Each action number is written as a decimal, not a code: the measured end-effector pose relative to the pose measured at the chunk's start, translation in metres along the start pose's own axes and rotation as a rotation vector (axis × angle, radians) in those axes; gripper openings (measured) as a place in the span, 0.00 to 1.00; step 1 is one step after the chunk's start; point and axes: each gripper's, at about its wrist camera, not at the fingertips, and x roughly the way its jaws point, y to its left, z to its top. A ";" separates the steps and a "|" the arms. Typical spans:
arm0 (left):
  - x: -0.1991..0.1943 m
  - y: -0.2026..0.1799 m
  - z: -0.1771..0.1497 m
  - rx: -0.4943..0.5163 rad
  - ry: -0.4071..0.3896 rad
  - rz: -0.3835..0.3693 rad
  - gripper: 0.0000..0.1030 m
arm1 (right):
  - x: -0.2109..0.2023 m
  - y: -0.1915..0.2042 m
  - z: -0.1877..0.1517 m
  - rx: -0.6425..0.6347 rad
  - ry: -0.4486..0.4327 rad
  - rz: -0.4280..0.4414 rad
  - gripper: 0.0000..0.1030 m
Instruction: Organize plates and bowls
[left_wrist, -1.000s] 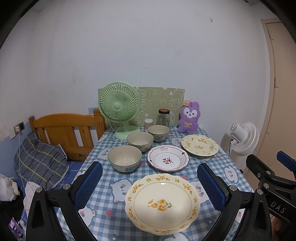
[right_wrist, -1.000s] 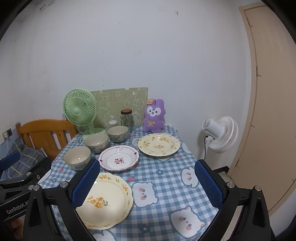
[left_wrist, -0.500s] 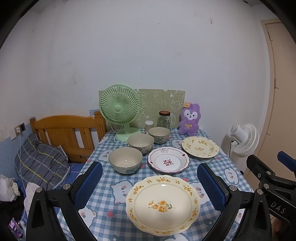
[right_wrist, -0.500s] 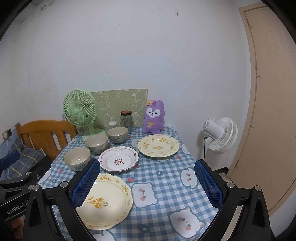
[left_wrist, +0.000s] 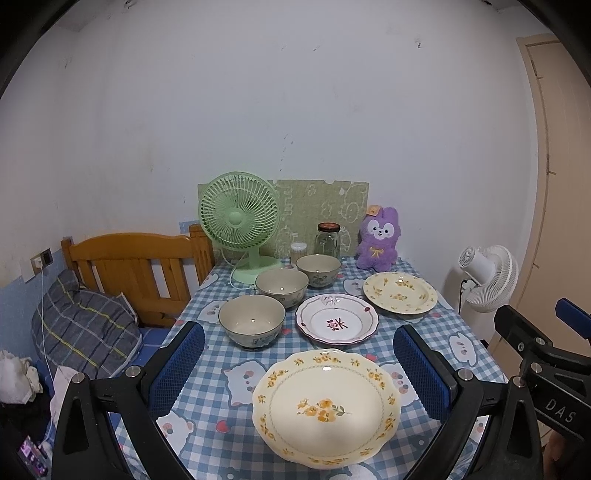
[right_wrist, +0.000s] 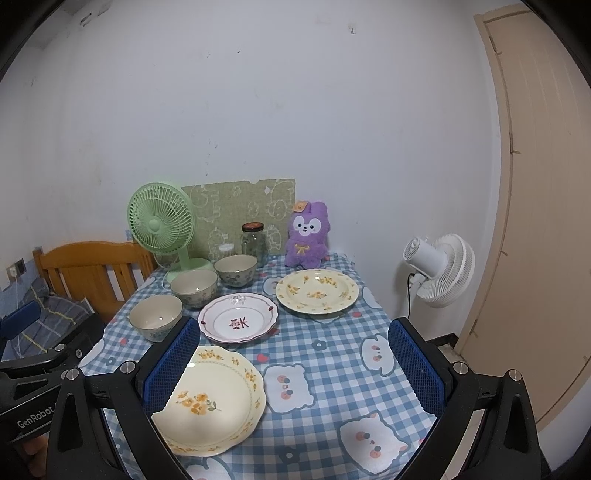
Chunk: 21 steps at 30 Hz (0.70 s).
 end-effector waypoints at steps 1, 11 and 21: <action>0.000 -0.001 0.000 0.003 -0.001 0.002 1.00 | -0.001 -0.001 0.000 0.001 -0.002 -0.001 1.00; 0.002 -0.002 0.001 0.000 -0.005 0.005 1.00 | 0.002 -0.001 0.003 0.006 -0.006 0.002 1.00; 0.003 -0.001 0.001 -0.006 -0.009 -0.001 1.00 | 0.003 0.001 0.002 0.000 -0.019 -0.001 1.00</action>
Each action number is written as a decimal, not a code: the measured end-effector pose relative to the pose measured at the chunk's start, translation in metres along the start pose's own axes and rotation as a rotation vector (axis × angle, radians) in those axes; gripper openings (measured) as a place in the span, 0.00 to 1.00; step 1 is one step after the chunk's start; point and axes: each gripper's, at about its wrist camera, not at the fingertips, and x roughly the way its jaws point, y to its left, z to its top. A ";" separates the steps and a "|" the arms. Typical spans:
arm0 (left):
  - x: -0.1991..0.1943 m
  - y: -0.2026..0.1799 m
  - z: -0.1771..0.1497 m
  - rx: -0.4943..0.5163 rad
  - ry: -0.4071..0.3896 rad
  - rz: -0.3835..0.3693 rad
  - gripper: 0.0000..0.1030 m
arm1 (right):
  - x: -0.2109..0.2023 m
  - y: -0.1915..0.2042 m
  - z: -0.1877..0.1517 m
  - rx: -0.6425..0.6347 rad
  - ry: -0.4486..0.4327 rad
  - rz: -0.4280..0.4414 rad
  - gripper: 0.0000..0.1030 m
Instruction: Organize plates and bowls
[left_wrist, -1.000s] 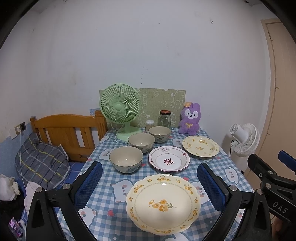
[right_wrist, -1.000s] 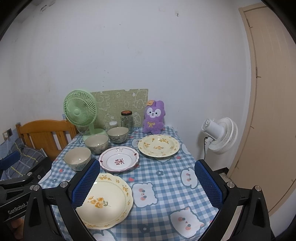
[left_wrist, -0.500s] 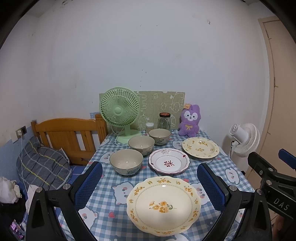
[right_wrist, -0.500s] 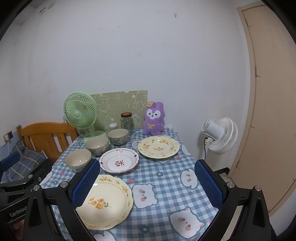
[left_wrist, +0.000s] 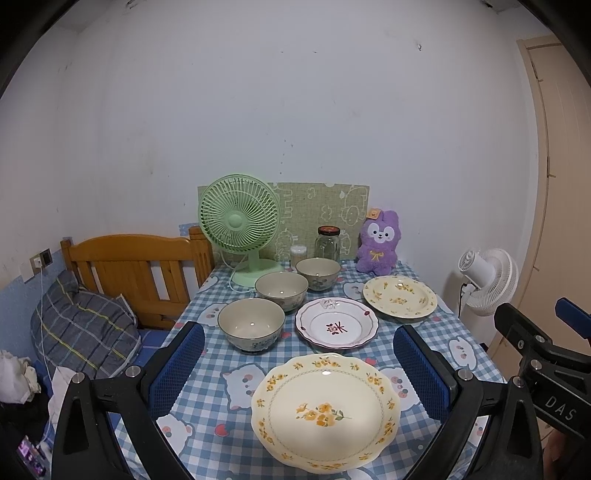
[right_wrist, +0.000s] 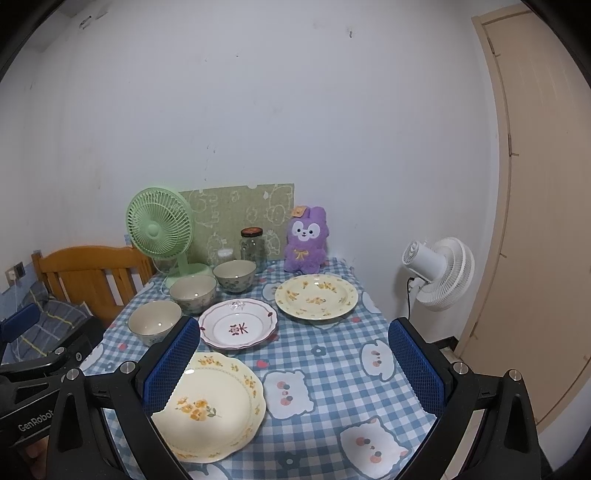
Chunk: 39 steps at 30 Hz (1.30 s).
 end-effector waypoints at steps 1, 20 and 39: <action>0.000 0.000 0.000 0.000 0.001 0.001 1.00 | 0.001 0.000 -0.001 0.000 0.001 0.000 1.00; 0.044 0.010 -0.023 -0.030 0.109 0.011 0.94 | 0.049 0.016 -0.029 -0.024 0.128 0.042 0.97; 0.132 0.018 -0.075 0.001 0.353 0.003 0.80 | 0.142 0.039 -0.081 -0.045 0.367 0.064 0.90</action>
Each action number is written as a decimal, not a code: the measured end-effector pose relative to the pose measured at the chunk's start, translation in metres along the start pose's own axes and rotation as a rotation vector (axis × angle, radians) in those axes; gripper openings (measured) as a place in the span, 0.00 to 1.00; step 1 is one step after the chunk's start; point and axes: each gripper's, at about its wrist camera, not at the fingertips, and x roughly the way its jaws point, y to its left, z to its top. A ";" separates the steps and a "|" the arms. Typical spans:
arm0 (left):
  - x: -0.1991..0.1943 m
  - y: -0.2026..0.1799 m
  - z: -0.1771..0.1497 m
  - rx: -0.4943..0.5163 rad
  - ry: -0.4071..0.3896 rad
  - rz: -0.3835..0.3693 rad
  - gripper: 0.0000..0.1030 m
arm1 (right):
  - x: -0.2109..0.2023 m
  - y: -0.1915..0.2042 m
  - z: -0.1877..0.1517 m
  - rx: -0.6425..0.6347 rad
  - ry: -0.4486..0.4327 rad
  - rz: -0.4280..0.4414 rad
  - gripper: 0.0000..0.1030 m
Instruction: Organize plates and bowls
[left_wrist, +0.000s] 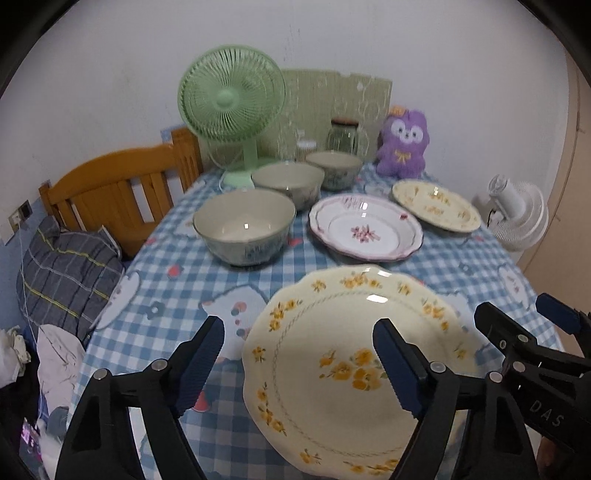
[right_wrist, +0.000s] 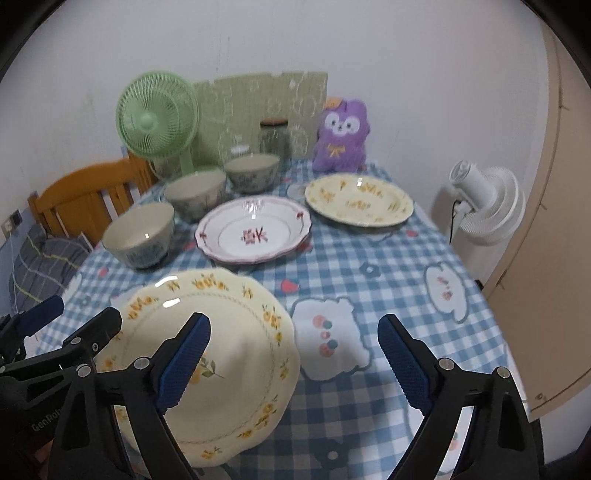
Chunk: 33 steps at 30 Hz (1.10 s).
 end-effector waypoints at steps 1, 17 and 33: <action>0.005 0.000 0.000 0.001 0.015 -0.003 0.79 | 0.007 0.000 -0.001 0.000 0.015 0.000 0.90; 0.070 0.012 -0.014 0.002 0.174 0.004 0.70 | 0.081 0.007 -0.017 -0.005 0.205 -0.006 0.85; 0.076 0.014 -0.018 -0.024 0.208 0.001 0.62 | 0.091 0.021 -0.021 -0.010 0.227 0.014 0.55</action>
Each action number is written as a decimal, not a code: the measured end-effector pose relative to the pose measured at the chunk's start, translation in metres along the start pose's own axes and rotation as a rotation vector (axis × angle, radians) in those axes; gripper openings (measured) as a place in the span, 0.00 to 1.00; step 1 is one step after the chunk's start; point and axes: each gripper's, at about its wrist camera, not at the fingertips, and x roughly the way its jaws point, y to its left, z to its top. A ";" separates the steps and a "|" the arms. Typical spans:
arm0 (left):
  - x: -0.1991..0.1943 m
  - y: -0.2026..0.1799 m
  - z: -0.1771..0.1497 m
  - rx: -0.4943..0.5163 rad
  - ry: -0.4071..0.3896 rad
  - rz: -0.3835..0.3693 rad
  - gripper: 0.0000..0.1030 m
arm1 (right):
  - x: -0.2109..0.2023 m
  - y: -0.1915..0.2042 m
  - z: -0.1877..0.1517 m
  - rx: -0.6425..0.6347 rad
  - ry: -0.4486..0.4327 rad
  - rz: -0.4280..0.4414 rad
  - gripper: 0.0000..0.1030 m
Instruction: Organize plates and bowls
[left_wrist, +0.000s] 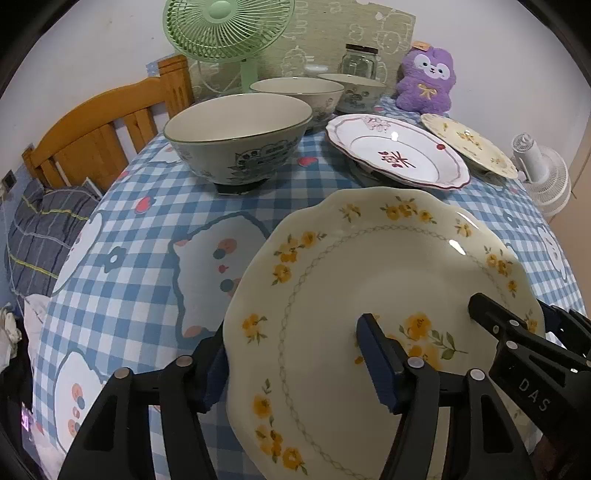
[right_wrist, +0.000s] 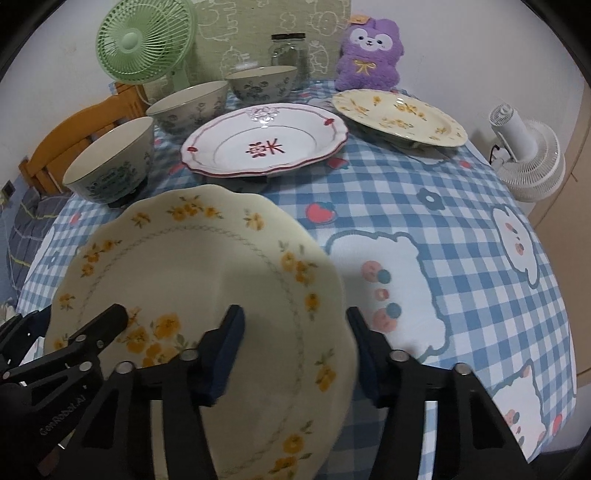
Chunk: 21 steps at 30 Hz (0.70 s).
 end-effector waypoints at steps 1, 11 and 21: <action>-0.001 0.001 0.000 -0.007 -0.001 0.007 0.59 | 0.000 0.000 0.000 0.005 0.002 -0.002 0.55; -0.004 -0.004 -0.002 0.007 -0.020 0.032 0.55 | -0.003 -0.002 0.001 -0.008 0.015 -0.024 0.55; -0.007 -0.022 0.002 0.042 -0.031 0.025 0.55 | -0.013 -0.019 0.004 0.011 -0.010 -0.036 0.55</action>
